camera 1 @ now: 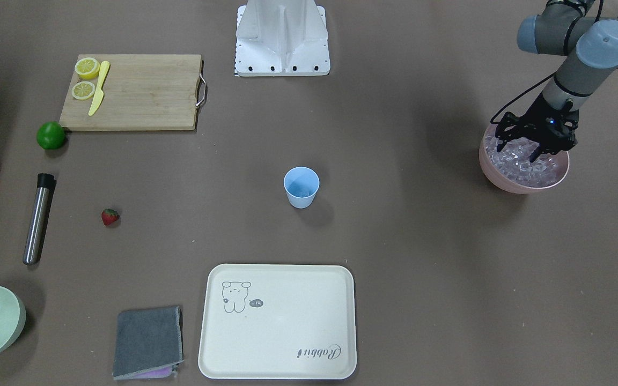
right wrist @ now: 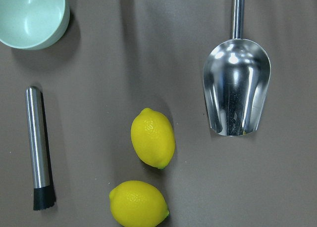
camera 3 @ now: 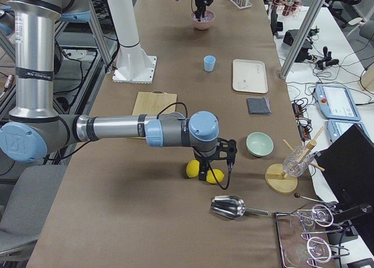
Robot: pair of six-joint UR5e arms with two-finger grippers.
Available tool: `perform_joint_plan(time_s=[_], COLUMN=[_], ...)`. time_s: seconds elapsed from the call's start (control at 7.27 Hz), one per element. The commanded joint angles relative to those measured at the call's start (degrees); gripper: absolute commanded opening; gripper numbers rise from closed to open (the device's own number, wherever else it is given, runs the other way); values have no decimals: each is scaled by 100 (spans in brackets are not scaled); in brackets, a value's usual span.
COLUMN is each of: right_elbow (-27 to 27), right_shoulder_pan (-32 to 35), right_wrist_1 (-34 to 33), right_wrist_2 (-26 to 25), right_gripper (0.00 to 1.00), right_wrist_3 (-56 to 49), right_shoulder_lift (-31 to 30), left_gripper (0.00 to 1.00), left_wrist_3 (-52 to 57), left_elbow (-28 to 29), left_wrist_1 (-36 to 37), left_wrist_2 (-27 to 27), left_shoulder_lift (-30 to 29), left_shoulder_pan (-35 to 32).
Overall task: Mash ice and strawberries in cup
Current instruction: 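Close the left gripper on another ice cube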
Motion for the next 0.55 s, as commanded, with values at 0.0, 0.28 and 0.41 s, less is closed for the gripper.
perform_joint_plan(time_s=[0.0, 0.28, 0.41], right_elbow=[9, 18, 35], right_shoulder_pan=[0, 0, 0], right_wrist_1=[0, 0, 0], right_wrist_2=[0, 0, 0], right_gripper=[100, 100, 100], right_wrist_3=[0, 0, 0], right_shoulder_lift=[-7, -7, -16], left_gripper=[71, 68, 51], left_wrist_3=[-7, -16, -16], left_elbow=[-1, -1, -9], left_wrist_1=[0, -9, 0], left_wrist_2=[3, 3, 3], left_shoulder_lift=[-1, -1, 8], left_shoulder_pan=[29, 65, 65])
